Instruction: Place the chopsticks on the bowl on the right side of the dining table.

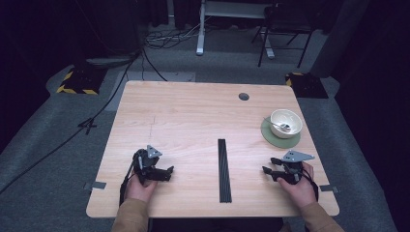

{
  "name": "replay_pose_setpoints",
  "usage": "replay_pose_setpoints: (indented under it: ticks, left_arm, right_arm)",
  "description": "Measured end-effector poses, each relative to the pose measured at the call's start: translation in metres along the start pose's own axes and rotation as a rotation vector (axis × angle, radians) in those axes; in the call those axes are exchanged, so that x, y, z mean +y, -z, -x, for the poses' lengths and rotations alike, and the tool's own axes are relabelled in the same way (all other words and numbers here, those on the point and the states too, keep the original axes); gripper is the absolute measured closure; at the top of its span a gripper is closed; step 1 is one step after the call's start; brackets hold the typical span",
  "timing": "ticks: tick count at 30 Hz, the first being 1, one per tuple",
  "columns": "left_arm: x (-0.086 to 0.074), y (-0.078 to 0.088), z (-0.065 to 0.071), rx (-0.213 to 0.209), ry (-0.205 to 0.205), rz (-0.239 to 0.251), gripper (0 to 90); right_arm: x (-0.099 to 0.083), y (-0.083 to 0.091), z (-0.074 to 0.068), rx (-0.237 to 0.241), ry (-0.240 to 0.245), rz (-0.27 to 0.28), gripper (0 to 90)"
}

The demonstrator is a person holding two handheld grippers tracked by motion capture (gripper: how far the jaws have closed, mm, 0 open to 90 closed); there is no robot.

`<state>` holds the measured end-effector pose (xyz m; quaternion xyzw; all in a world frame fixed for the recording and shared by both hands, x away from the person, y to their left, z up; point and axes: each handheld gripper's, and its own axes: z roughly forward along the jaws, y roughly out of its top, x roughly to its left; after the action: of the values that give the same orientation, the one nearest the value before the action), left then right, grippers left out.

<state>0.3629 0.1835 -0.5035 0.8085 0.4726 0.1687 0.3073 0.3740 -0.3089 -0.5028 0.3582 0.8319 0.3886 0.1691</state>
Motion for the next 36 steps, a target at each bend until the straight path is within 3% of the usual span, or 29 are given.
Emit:
replay_pose_setpoints:
  ticks: [3, 6, 9, 13, 15, 16, 18, 28, 36]
  left_arm:
    - [0.001, 0.0, 0.0, -0.006, 0.002, -0.005, 0.7]
    - [0.002, -0.002, -0.001, -0.013, -0.008, -0.006, 0.1]
    - [0.002, -0.002, -0.001, -0.013, -0.006, -0.003, 0.1]
    - [0.002, -0.002, 0.001, -0.004, 0.004, -0.002, 0.2]
    - [0.002, -0.002, 0.001, -0.006, 0.011, -0.004, 0.3]
    - [0.002, -0.001, 0.002, -0.003, 0.013, -0.007, 0.4]
    - [0.002, -0.001, 0.001, -0.004, 0.011, -0.008, 0.4]
    - [0.0, 0.001, 0.002, 0.002, 0.012, -0.006, 0.4]
    - [-0.002, 0.001, 0.001, 0.003, 0.012, -0.006, 0.4]
  right_arm:
    - [0.001, 0.0, 0.0, 0.005, -0.029, 0.005, 48.5]
    - [0.004, -0.001, 0.0, 0.046, -0.045, 0.006, 49.4]
    - [0.012, 0.001, -0.003, 0.051, -0.005, 0.005, 45.9]
    - [0.025, 0.0, -0.009, 0.076, 0.012, -0.041, 40.4]
    - [0.029, -0.001, -0.01, 0.082, 0.016, -0.042, 41.2]
    - [0.037, 0.0, -0.015, 0.108, 0.0, -0.061, 43.9]
    - [0.044, -0.001, -0.018, 0.127, 0.017, -0.066, 43.8]
    - [0.074, -0.02, -0.037, 0.195, 0.097, -0.031, 41.0]
    - [0.086, -0.034, -0.047, 0.22, 0.12, -0.041, 41.7]
